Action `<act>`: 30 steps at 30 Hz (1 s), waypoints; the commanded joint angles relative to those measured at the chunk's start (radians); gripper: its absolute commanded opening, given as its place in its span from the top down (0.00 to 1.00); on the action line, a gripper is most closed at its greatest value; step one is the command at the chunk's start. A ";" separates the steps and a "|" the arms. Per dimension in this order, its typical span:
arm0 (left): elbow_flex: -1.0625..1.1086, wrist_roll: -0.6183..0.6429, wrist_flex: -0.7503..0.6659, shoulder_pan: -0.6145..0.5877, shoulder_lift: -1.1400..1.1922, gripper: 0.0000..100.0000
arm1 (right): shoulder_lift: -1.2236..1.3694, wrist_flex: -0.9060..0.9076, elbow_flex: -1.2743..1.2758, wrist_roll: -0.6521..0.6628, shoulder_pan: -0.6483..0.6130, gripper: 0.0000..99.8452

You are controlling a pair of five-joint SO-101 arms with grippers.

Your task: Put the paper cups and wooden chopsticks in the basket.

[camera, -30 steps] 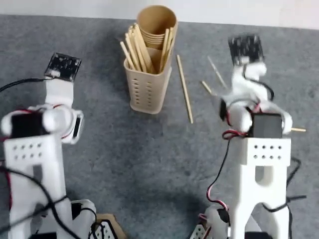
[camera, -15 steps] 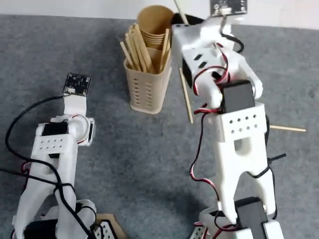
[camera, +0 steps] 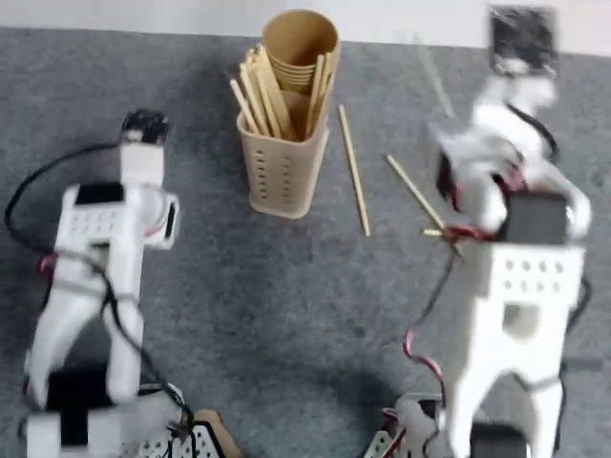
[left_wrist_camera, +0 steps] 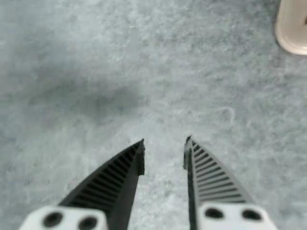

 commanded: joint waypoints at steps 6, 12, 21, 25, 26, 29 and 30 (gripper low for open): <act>-0.625 0.043 0.301 0.079 0.553 0.83 | -0.734 -0.371 0.852 -0.008 -0.007 0.99; -0.664 0.034 0.327 0.085 0.789 0.84 | -0.928 -0.354 1.069 -0.009 -0.005 0.99; -0.662 -0.098 0.427 -0.041 0.886 0.84 | -0.932 -0.315 1.018 -0.009 -0.004 0.99; -0.631 -0.163 0.446 -0.082 0.885 0.85 | -0.932 -0.315 1.018 -0.009 -0.005 0.99; -0.618 -0.175 0.446 -0.082 0.878 0.85 | -0.932 -0.315 1.018 -0.009 -0.005 0.99; -0.529 -0.186 0.439 -0.074 0.820 0.85 | -0.931 -0.314 1.018 -0.009 -0.005 0.99; -0.481 -0.186 0.416 -0.064 0.791 0.85 | -0.931 -0.314 1.018 -0.009 -0.005 0.99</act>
